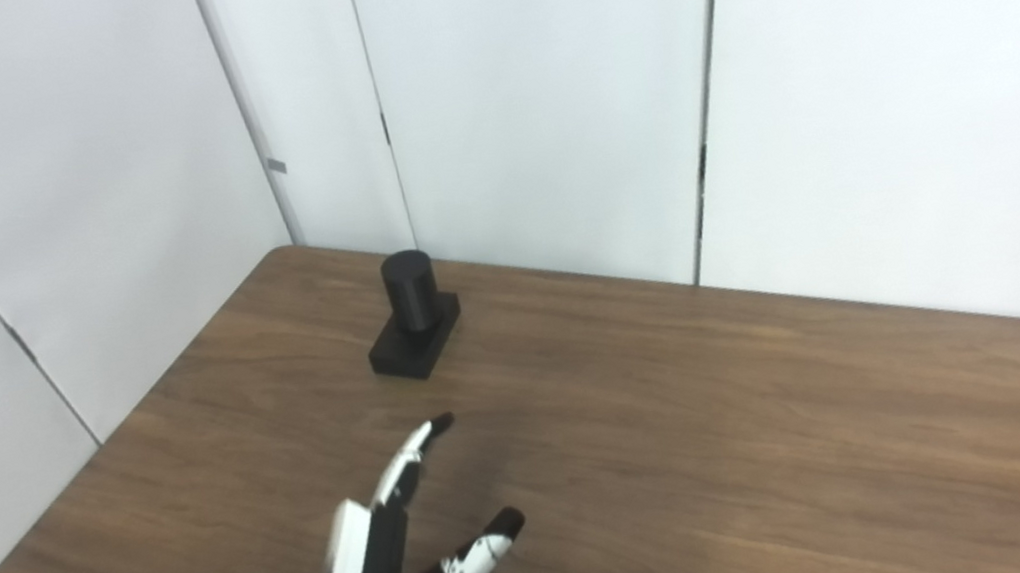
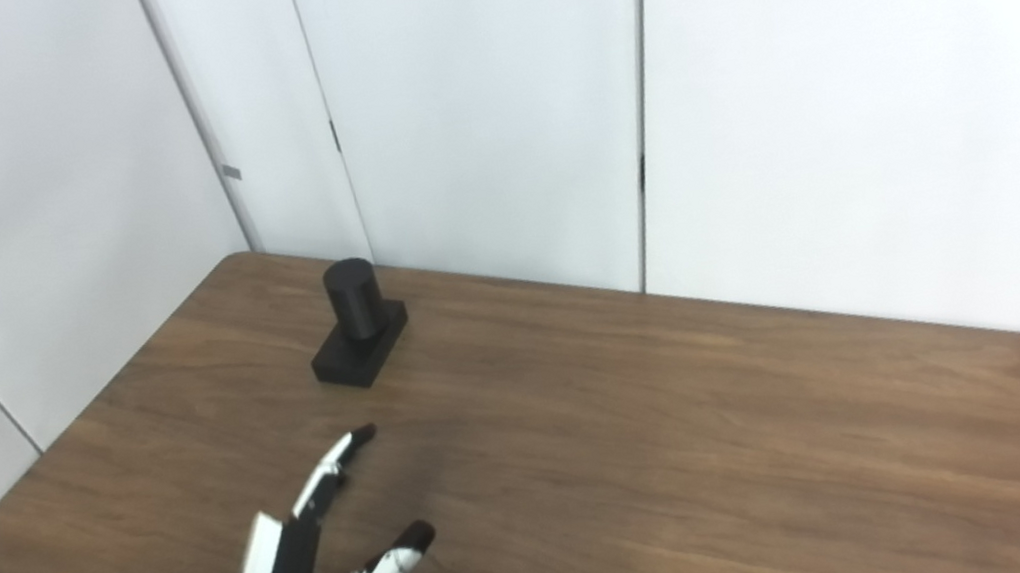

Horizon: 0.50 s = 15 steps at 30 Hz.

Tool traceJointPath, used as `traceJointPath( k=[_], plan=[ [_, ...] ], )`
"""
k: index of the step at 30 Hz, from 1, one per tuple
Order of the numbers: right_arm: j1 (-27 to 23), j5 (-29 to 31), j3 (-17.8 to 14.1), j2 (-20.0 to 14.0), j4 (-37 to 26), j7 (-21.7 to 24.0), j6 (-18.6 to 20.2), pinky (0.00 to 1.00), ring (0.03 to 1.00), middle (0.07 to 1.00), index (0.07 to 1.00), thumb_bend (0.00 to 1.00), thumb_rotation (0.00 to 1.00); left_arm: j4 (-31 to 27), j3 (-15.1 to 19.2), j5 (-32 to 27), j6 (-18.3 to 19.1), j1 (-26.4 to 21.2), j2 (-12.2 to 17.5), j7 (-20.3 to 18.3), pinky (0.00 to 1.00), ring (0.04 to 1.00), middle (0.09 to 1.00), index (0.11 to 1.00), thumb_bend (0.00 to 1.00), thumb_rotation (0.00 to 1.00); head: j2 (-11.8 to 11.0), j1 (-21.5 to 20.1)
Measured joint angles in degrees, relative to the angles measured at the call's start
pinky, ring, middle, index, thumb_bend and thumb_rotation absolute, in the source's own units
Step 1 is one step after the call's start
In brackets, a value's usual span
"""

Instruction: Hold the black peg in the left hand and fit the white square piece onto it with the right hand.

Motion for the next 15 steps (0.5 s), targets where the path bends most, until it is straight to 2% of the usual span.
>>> traceJointPath(
  k=[4, 7, 11, 15],
  plan=[
    [-0.3, 0.0, -0.3, 0.0, 0.5, -0.8, -0.4, 0.85, 0.892, 0.888, 0.879, 0.51, 1.00, -0.6, 0.8, 14.3, 8.3, -4.5, 0.2, -0.7, 0.71, 0.858, 0.889, 0.877, 0.88, 0.58, -0.1, 0.0],
    [-0.5, 0.1, -0.2, -0.1, 0.5, -0.9, -0.4, 0.84, 0.895, 0.893, 0.878, 0.50, 1.00, -1.0, 1.5, 21.7, 12.9, -9.2, 0.2, -2.2, 0.76, 0.879, 0.889, 0.870, 0.90, 0.62, -0.1, 0.0],
    [-0.7, 0.2, 0.1, -0.1, 0.5, -0.8, -0.4, 0.89, 0.900, 0.891, 0.880, 0.54, 1.00, -0.7, 2.6, 27.1, 17.2, -13.3, 0.4, -5.0, 0.77, 0.889, 0.897, 0.869, 0.92, 0.66, 0.2, -0.1],
    [-0.6, 0.0, 0.2, -0.1, 0.5, -0.7, -0.5, 0.88, 0.905, 0.893, 0.884, 0.53, 1.00, 2.8, 4.8, 28.7, 20.5, -16.3, 0.5, -6.4, 0.78, 0.896, 0.900, 0.861, 0.93, 0.67, 0.4, -0.2]
  ],
)
